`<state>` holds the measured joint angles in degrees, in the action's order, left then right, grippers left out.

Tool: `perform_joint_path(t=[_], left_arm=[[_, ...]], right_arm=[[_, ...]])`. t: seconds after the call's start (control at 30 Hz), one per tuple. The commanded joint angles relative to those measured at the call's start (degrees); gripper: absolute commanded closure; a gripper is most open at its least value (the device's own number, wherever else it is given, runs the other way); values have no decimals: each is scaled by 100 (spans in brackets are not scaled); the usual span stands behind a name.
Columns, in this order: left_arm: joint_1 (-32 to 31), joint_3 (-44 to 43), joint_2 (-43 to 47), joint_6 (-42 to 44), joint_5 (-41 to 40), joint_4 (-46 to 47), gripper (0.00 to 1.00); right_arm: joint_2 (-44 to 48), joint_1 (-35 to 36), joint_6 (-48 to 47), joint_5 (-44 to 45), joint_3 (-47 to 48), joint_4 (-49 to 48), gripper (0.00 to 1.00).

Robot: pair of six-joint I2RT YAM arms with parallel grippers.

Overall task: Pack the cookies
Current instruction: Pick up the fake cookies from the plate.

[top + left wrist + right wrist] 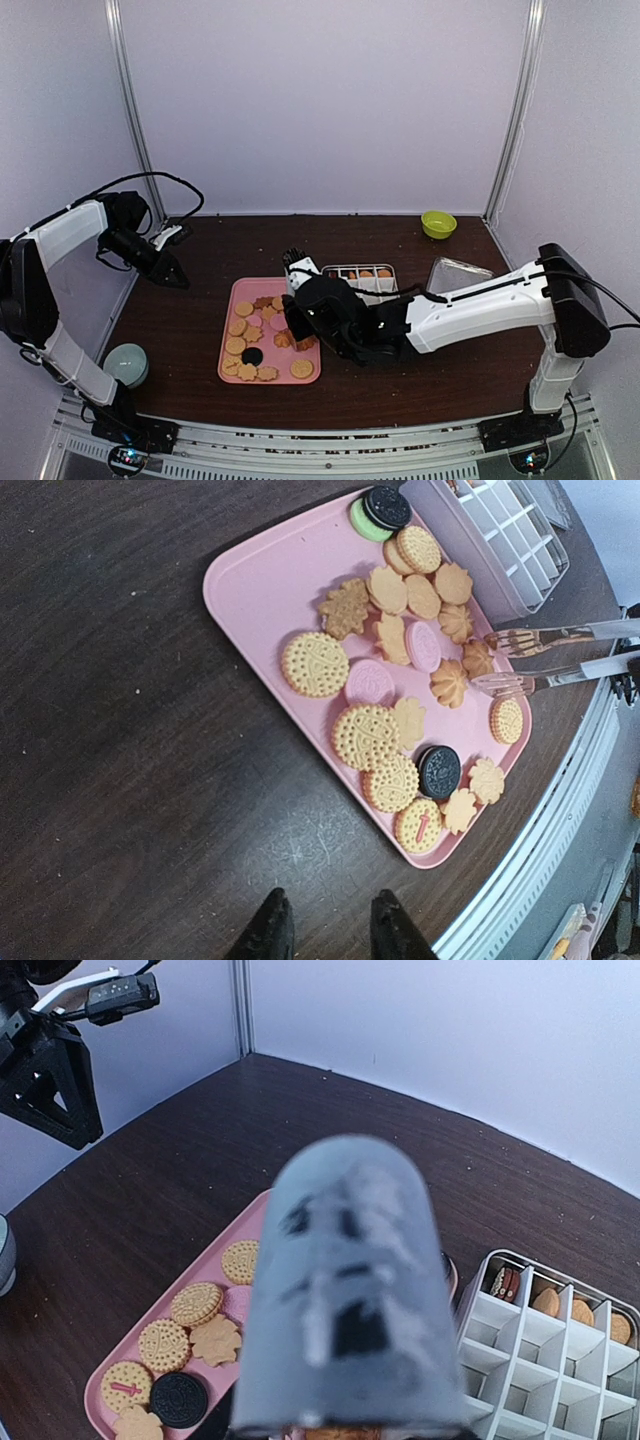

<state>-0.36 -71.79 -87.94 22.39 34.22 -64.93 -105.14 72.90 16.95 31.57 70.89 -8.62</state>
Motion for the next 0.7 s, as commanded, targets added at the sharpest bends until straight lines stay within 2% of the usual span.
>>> perform_joint_path(t=[0.0,0.5,0.67], left_arm=[[39,-53,142,90,105,-106,71],[44,-107,148,77,138,-142,71],[44,-116,157,105,122,-160,71]], right_arm=[[-92,35,137,180,-32,-74,58],[-438,73,152,349,98,246,59],[-479,72,189,343,190,313,66]])
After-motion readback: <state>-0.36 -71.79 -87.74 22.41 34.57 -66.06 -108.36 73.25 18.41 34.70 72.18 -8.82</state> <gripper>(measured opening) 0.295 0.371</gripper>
